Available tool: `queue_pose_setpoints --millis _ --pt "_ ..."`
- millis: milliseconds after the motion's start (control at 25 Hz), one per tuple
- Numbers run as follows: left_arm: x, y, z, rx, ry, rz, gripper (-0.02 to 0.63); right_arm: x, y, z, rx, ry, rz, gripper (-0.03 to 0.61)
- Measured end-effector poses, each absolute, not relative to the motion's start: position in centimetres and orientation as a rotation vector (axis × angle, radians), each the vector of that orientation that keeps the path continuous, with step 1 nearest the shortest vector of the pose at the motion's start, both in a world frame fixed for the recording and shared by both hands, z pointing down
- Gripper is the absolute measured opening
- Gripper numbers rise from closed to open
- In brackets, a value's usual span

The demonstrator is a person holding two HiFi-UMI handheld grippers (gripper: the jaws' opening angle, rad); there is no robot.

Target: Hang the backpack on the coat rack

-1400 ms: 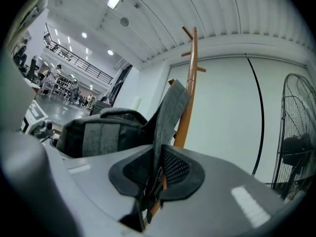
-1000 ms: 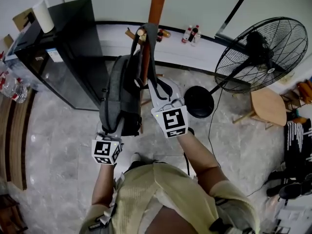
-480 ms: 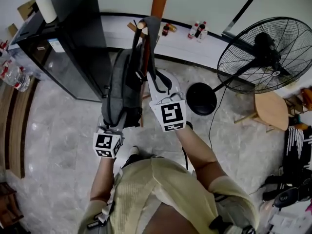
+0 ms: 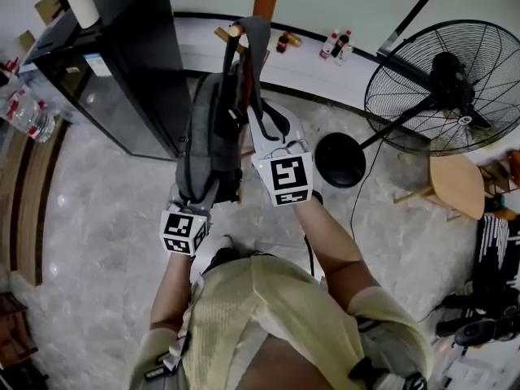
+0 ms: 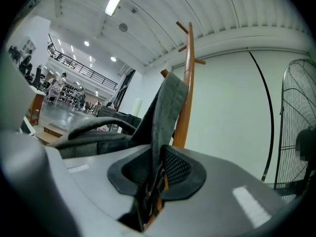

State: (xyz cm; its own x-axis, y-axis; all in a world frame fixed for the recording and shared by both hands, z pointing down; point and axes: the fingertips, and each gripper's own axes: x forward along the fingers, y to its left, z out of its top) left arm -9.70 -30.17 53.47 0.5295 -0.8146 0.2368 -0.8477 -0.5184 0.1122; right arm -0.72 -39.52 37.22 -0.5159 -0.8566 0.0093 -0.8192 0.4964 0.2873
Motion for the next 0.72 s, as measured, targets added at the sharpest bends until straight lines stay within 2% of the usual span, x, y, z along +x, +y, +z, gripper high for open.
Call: queue_pose_setpoints --millis 720 --pt "-8.1 -26.9 54.1 2.554 -1.279 0.298 0.219 -0.2 -40.0 37.7 1.483 -2.56 -0.317 0.086"
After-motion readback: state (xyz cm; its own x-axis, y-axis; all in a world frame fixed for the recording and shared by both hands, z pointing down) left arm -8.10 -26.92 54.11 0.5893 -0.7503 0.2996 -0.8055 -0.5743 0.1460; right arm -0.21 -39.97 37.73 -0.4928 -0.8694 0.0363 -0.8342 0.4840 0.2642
